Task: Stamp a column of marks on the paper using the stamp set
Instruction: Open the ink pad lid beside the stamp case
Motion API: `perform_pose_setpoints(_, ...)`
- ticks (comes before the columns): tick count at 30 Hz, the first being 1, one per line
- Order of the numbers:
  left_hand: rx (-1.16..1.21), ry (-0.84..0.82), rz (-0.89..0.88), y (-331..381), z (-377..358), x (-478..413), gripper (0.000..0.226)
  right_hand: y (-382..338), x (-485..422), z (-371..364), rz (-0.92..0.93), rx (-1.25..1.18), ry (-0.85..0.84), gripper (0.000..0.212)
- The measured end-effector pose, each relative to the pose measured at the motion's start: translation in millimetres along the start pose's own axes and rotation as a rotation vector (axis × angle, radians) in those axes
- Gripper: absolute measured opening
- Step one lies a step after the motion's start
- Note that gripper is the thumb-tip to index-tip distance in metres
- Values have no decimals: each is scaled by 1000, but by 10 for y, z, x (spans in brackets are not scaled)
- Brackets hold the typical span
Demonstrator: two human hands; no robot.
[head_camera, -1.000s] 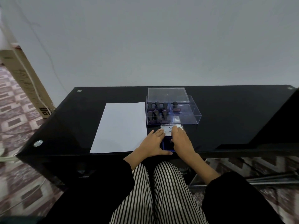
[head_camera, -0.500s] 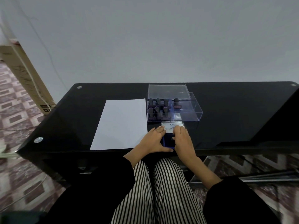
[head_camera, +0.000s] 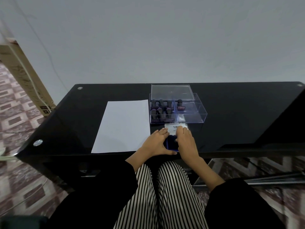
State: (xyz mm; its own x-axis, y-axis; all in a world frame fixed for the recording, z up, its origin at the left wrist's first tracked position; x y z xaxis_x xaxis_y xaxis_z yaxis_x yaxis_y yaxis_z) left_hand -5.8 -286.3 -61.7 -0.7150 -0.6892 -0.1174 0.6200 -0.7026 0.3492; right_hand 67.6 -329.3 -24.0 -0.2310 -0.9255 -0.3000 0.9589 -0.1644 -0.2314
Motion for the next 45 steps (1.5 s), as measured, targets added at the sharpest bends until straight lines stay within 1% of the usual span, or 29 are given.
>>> perform_pose_setpoints(2, -1, -3, 1, 4, 4, 1, 93, 1, 74, 19, 23, -57, 65, 19)
perform_pose_setpoints(4, -2, -6, -2, 8, 0, -2, 99, -2, 119, 49, 57, -110, 141, 27)
perform_pose_setpoints(5, -7, -10, -4, 4, -4, -8, 97, -2, 126, 62, 66, -120, 162, 29)
perform_pose_setpoints(9, -22, -6, 2, -3, 21, -14, 86, 13, 65, 21, 21, -94, 81, 15)
perform_pose_setpoints(11, -18, -14, 9, -5, 22, -10, 86, 19, 2, -23, 7, -48, 22, 17)
perform_pose_setpoints(13, -5, -27, 20, -4, 17, -7, 90, 3, -50, -34, 9, -13, -25, 19)
perform_pose_setpoints(15, 2, -37, 26, -4, 5, -10, 94, 9, -61, -44, 2, -14, -37, 20)
perform_pose_setpoints(17, -1, -37, 24, 3, 14, -5, 92, 4, 2, 12, 26, -34, 43, 17)
perform_pose_setpoints(18, -1, -36, 27, 5, 23, -1, 90, 9, 50, 31, 40, -60, 95, 19)
perform_pose_setpoints(20, 0, -30, 26, 22, 51, 6, 91, 25, 131, 66, 70, -108, 192, 30)
perform_pose_setpoints(22, 11, -37, 41, 18, 60, 10, 87, 28, 161, 66, 70, -162, 204, 29)
perform_pose_setpoints(23, 17, -43, 52, 9, 60, 10, 86, 28, 158, 58, 66, -171, 198, 26)
perform_pose_setpoints(26, 31, -66, 72, -9, 42, 12, 98, 16, 106, 31, 43, -127, 143, 20)
perform_pose_setpoints(28, 15, -64, 71, 2, 43, 8, 96, 20, 43, -15, 15, -97, 64, 15)
perform_pose_setpoints(30, 1, -69, 83, -5, 22, -1, 96, 21, -30, -50, -4, -41, -17, 19)
perform_pose_setpoints(33, 13, -49, 81, -35, -13, -33, 104, 12, -85, -36, -15, -33, -54, 25)
perform_pose_setpoints(35, 12, -60, 80, -27, 10, -18, 101, 17, -43, -29, -19, -43, -34, 20)
perform_pose_setpoints(38, 12, -61, 69, -3, 43, -1, 88, 27, 82, 13, 3, -122, 59, 15)
perform_pose_setpoints(40, 28, -47, 61, 15, 52, -3, 92, 32, 127, 20, 12, -163, 97, 13)
perform_pose_setpoints(41, 33, -41, 63, 7, 50, -7, 92, 26, 130, 27, 17, -168, 107, 14)
perform_pose_setpoints(44, 32, -24, 35, 15, 66, -2, 77, 6, 106, 31, 26, -162, 101, 16)
perform_pose_setpoints(45, 29, -18, 22, 21, 74, -1, 77, 3, 98, 32, 31, -154, 93, 15)
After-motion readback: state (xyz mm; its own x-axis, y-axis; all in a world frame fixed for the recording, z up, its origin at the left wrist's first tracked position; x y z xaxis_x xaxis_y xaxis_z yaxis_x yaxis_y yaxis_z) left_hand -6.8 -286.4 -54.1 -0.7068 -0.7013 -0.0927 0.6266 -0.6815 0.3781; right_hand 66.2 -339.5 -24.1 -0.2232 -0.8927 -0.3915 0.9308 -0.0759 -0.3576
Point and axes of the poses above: each hand's wrist, its own x-axis away from the middle knuckle, its own z-axis out of the back of the hand, y = z × x, the point moved 9 cm from there along -x, towards the middle knuckle, and after that the axes turned 3 degrees about y, right-handed, at the moved point
